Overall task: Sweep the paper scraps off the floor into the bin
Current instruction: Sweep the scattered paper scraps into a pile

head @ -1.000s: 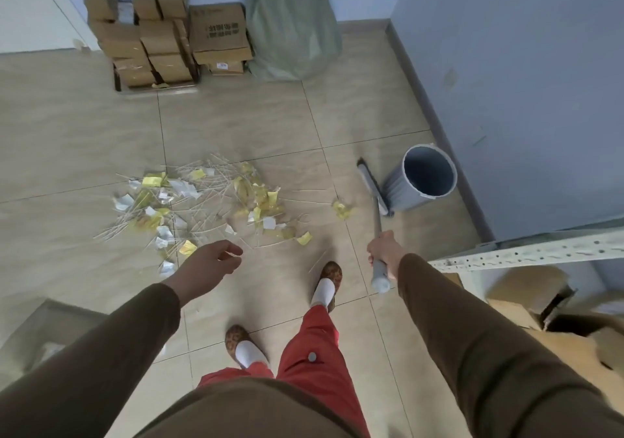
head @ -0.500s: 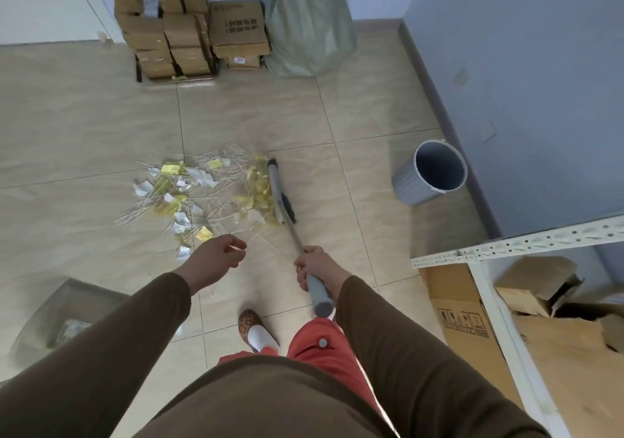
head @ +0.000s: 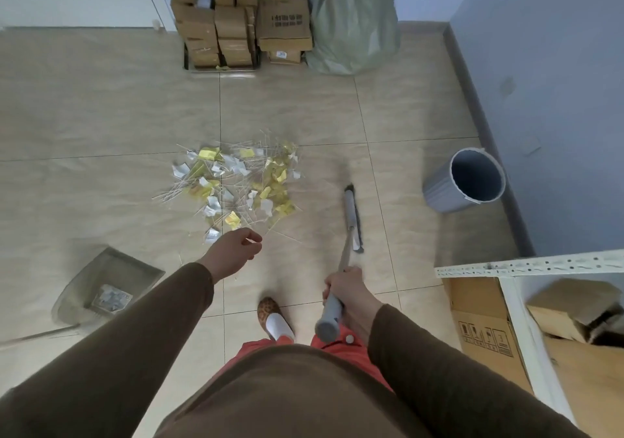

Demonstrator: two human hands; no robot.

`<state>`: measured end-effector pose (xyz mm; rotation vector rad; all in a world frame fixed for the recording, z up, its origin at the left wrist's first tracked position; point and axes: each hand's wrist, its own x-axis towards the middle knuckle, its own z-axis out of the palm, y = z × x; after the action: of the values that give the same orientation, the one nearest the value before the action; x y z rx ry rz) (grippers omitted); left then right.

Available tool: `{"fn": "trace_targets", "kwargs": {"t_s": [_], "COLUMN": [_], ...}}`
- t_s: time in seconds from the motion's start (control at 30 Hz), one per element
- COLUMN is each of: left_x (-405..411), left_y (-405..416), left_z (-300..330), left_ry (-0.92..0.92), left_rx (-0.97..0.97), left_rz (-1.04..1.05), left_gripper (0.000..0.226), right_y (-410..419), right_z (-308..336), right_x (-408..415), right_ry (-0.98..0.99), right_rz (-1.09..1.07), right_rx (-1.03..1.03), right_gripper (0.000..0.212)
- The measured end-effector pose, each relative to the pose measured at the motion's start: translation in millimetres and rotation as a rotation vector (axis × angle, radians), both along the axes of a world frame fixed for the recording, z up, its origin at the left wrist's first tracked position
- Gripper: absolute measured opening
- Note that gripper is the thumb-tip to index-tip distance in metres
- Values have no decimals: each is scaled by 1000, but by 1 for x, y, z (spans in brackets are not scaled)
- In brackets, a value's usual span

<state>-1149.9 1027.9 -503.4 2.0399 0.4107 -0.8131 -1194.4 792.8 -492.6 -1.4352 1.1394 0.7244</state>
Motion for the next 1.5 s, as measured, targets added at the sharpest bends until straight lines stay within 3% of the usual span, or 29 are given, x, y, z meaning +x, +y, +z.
{"fn": "trace_targets", "kwargs": {"t_s": [0.13,0.27,0.4,0.43,0.47,0.57,0.63,0.73,0.8,0.93,1.07,1.17,1.33,1.4,1.5], "left_x": [-17,-30,-34,-34,-34,-35,-35,-33,-31,-31,-39,-47,-60,-65,-68], "left_y": [15,28,32,32,32,33,36,38,39,45,43,39,32,32,33], "left_z": [-4,-7,-7,-6,-5,-3,-2,0,2,3,6,6,1,0,-3], "left_ry": [9,18,23,18,13,8,12,3,-14,-29,-29,-18,-13,9,28], "left_rx": [48,79,64,54,46,28,29,36,51,77,151,188,198,200,221], "left_rz": [24,44,100,114,127,159,167,182,190,218,253,292,312,323,327], "left_gripper": [20,22,21,21,20,20,19,15,13,7,17,21,16,17,13], "right_y": [56,91,62,50,39,5,-17,-39,-44,-56,-52,-43,-7,8,31], "right_z": [-18,-13,13,19,26,46,54,66,76,96,101,85,29,6,-22], "right_x": [2,7,19,19,19,16,18,19,21,36,38,31,14,11,25], "right_ry": [58,79,118,106,111,59,50,7,13,174,367,472,723,797,769], "right_rz": [-80,-26,-30,-21,-16,-28,-37,204,315,514,757,775,737,695,685], "right_rx": [148,319,523,540,538,542,526,369,334,331,492,537,667,704,643], "right_gripper": [42,40,5,12,18,12,26,38,29,25,18,31,11,12,16]}}
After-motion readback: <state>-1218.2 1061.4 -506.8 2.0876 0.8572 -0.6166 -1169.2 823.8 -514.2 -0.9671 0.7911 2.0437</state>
